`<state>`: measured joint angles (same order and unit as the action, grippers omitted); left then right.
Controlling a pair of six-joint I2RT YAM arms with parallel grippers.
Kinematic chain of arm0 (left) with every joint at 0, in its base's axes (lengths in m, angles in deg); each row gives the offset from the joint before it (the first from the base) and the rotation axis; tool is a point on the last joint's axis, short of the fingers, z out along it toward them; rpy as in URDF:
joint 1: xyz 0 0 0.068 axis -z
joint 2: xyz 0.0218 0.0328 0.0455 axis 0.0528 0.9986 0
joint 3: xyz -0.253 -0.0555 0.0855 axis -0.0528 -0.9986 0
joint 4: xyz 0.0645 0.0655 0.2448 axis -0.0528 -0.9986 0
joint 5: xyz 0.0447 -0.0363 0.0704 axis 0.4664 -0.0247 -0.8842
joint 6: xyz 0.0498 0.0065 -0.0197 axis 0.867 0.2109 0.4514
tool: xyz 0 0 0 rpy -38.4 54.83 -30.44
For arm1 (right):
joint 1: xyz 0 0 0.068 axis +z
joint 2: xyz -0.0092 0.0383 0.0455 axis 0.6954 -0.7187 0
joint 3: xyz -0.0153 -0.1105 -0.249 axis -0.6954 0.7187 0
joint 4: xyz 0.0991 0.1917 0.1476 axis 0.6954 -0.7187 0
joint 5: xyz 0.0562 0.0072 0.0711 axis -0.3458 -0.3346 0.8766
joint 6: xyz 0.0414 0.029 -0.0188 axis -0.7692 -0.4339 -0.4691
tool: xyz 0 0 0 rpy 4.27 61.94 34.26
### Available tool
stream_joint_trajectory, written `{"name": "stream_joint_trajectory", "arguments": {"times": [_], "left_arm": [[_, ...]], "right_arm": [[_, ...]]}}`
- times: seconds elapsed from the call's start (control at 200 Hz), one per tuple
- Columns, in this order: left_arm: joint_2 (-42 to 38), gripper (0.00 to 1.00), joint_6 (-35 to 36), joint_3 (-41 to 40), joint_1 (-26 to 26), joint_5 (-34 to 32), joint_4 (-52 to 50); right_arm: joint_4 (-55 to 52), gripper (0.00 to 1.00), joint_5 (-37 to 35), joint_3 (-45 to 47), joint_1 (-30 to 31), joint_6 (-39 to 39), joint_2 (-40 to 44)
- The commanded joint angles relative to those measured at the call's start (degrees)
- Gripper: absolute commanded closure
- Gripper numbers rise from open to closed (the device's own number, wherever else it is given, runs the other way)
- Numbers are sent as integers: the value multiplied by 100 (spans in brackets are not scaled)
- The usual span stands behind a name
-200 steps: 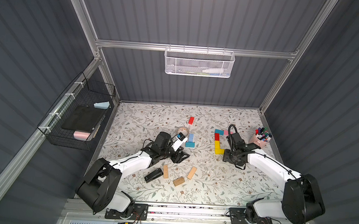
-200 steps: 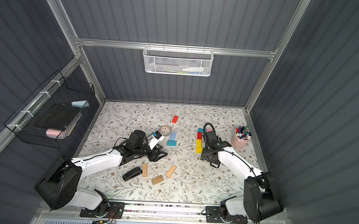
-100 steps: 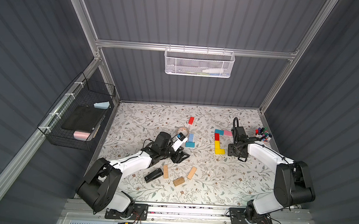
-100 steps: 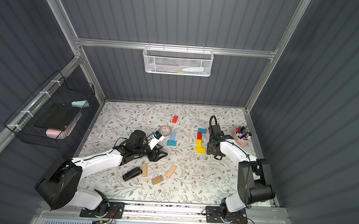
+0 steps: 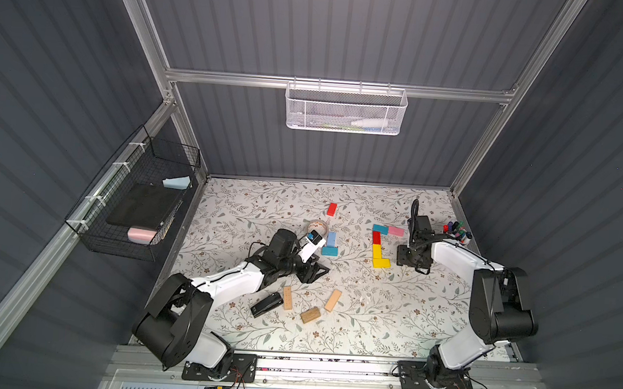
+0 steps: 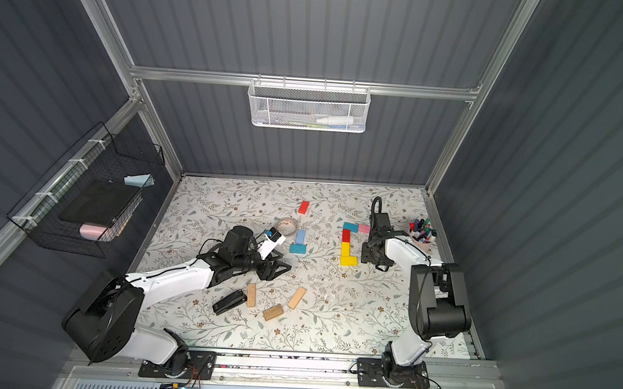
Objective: Assemble the letter c with building blocks
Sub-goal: Assemble the building block at the center of the board.
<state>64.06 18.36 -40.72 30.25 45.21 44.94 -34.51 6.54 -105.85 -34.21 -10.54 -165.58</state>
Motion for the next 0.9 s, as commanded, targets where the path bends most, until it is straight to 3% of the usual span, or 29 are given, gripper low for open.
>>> {"name": "stream_joint_trajectory", "arguments": {"times": [0.0,0.295,0.896], "left_arm": [[73,38,107,103,12,102,38],[73,38,108,109,12,103,27],[97,39,101,124,12,103,23]], "right_arm": [[100,47,252,-137,-24,291,-77],[120,46,527,-233,-40,355,-280],[16,36,605,-260,-35,324,-449]]}}
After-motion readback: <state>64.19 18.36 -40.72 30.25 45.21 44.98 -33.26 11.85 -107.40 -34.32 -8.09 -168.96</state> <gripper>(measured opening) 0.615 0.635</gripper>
